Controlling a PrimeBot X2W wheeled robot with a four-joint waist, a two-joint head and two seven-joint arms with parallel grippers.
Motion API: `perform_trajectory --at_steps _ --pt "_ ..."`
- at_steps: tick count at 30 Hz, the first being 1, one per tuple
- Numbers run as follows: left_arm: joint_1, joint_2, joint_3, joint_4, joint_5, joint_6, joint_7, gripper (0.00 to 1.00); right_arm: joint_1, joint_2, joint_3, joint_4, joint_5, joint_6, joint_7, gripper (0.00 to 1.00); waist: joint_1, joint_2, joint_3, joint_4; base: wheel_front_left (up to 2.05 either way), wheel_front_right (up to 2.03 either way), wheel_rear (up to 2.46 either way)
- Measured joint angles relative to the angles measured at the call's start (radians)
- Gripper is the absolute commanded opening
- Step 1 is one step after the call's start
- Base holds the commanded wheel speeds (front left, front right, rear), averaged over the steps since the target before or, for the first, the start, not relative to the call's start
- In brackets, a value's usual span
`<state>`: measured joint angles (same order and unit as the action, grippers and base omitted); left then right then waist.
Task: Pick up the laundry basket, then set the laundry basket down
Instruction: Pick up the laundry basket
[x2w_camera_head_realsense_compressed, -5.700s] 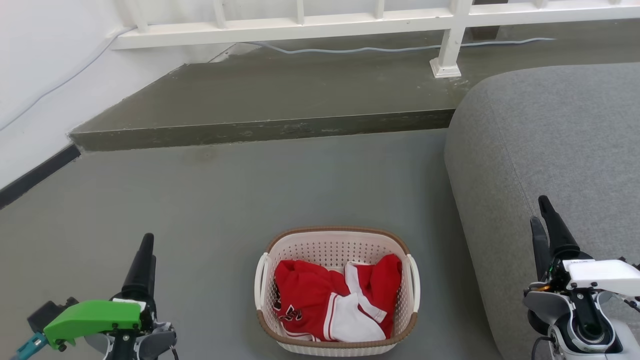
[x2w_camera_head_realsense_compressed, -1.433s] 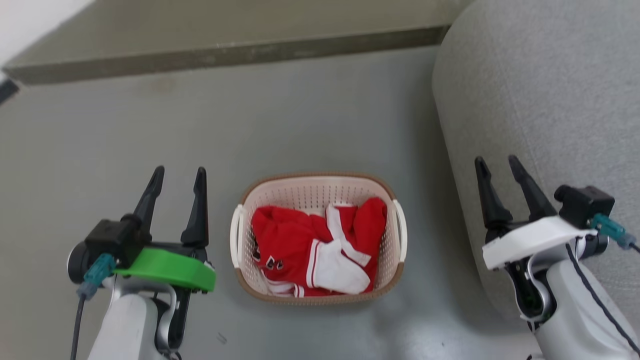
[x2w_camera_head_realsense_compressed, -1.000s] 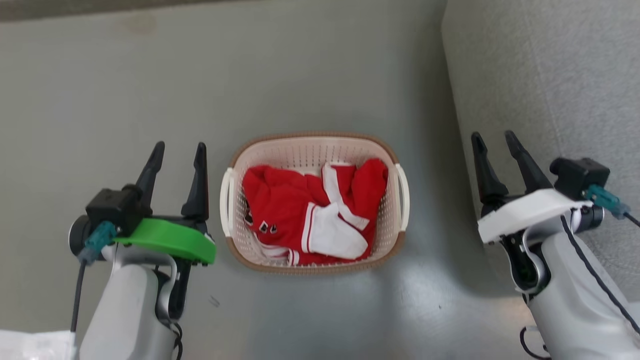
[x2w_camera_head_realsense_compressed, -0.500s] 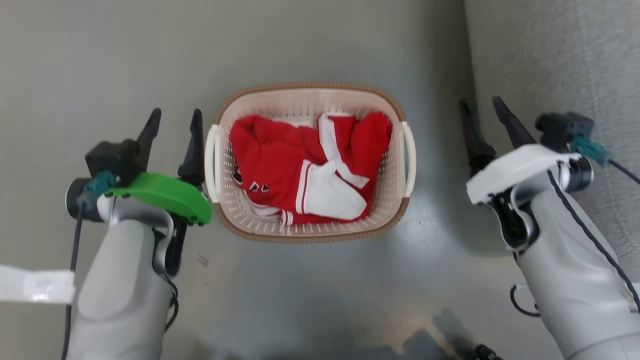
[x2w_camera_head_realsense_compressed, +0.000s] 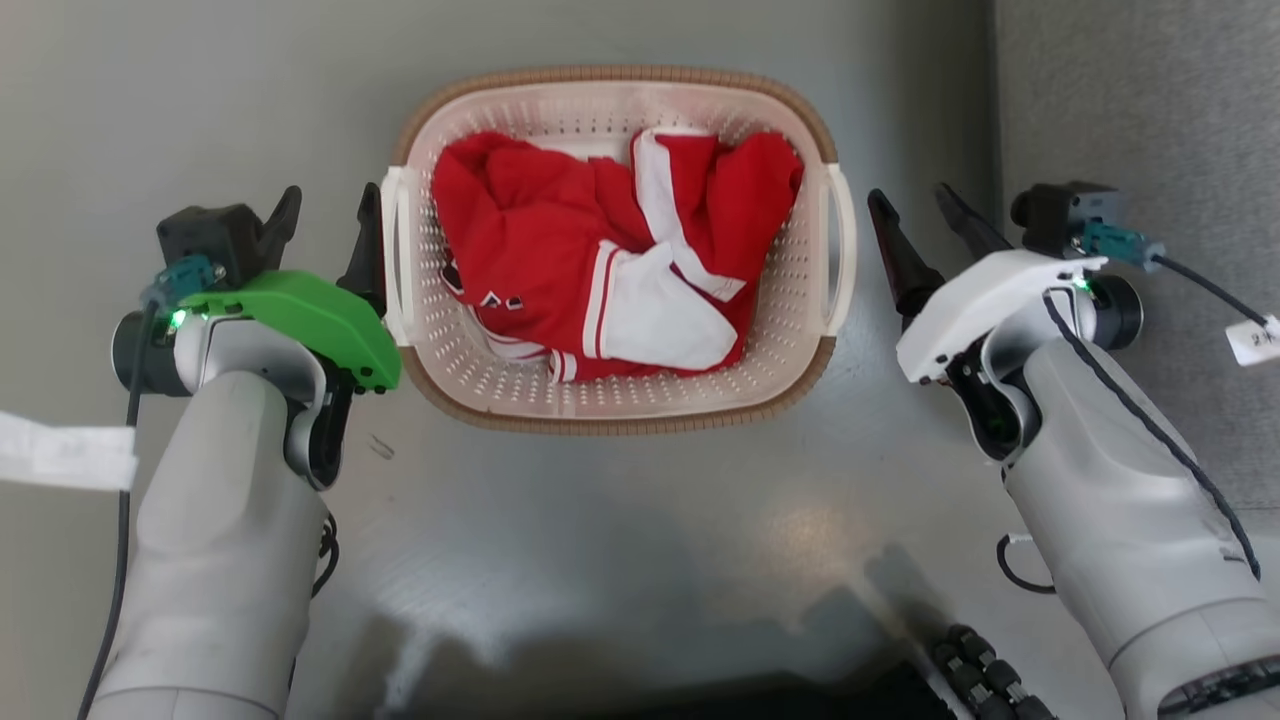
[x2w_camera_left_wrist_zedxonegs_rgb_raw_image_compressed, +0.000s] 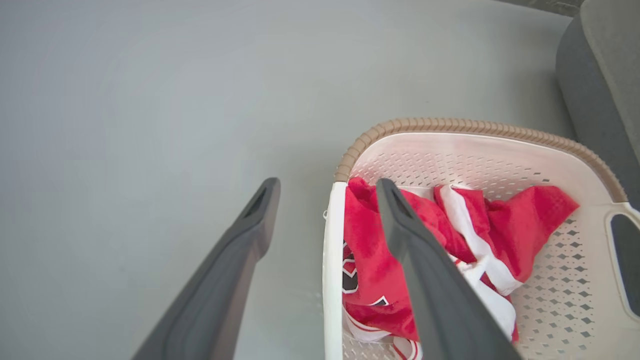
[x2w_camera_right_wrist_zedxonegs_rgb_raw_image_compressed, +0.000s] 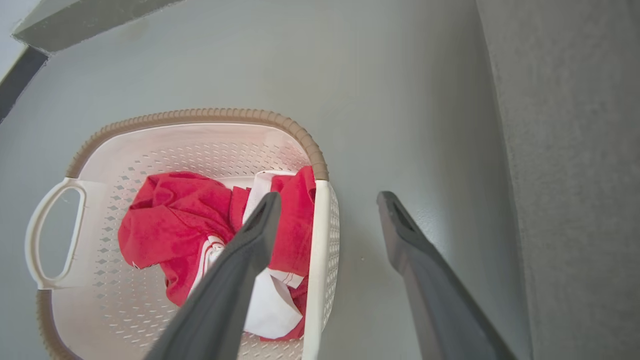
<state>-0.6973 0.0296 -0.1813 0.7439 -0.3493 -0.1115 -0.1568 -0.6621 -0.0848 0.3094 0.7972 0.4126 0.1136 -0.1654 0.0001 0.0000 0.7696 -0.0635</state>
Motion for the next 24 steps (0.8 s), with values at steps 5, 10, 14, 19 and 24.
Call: perform_trajectory --at_steps 5,10,14,19,24 --pt "-0.038 -0.002 -0.019 0.064 -0.001 -0.002 0.021 1.00 -0.032 0.009 0.020 0.057 0.003 0.001 0.001 1.00 0.0000 0.0000 0.043 0.001 0.00 0.00 0.00" --pt "-0.072 -0.003 -0.042 0.111 -0.006 -0.006 0.030 1.00 -0.069 0.013 0.047 0.100 0.003 0.001 0.003 1.00 0.0000 0.0000 0.076 0.006 0.00 0.00 0.00" --pt "-0.102 -0.003 -0.060 0.138 -0.006 -0.011 0.043 1.00 -0.102 0.018 0.072 0.127 0.004 0.010 0.009 1.00 0.0000 0.0000 0.099 0.010 0.00 0.00 0.00" --pt "-0.145 -0.005 -0.087 0.171 -0.010 -0.012 0.061 1.00 -0.140 0.020 0.100 0.158 0.009 0.010 0.013 1.00 -0.0001 0.0000 0.130 0.014 0.00 0.00 0.00" --pt "-0.173 -0.007 -0.115 0.199 -0.017 -0.012 0.074 1.00 -0.171 0.020 0.114 0.195 0.012 0.010 0.021 1.00 -0.0001 0.0000 0.161 0.018 0.00 0.00 0.00"
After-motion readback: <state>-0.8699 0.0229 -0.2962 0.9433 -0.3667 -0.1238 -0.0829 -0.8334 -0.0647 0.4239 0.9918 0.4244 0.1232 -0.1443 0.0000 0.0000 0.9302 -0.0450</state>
